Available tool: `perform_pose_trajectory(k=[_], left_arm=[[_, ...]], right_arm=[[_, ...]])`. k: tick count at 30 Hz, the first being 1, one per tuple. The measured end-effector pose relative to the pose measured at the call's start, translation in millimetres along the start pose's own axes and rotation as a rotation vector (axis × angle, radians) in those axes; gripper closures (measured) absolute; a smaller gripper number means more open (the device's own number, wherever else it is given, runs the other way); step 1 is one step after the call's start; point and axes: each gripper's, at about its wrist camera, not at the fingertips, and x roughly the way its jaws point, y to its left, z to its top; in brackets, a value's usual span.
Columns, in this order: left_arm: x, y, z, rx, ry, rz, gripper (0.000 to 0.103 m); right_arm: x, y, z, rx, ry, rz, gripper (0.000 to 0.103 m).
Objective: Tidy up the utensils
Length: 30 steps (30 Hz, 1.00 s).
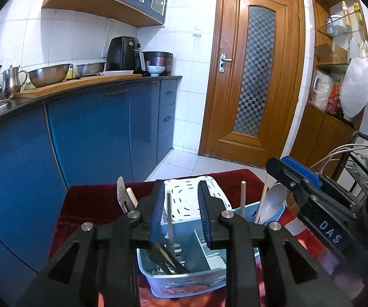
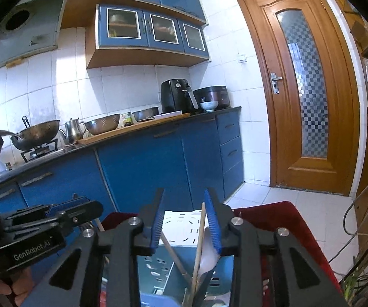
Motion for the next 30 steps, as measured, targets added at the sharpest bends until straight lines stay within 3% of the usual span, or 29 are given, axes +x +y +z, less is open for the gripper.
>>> perform_pose_trajectory(k=[15,30], left_arm=[[-62,-5,-4,0.0,0.0,0.019,0.076],[-135,-3,-29,-0.028,0.046,0.069,0.066]], right_arm=[[-65,7,15,0.074,0.038,0.067,0.061],[-138,34,0,0.069,0.221,0.149,0.061]])
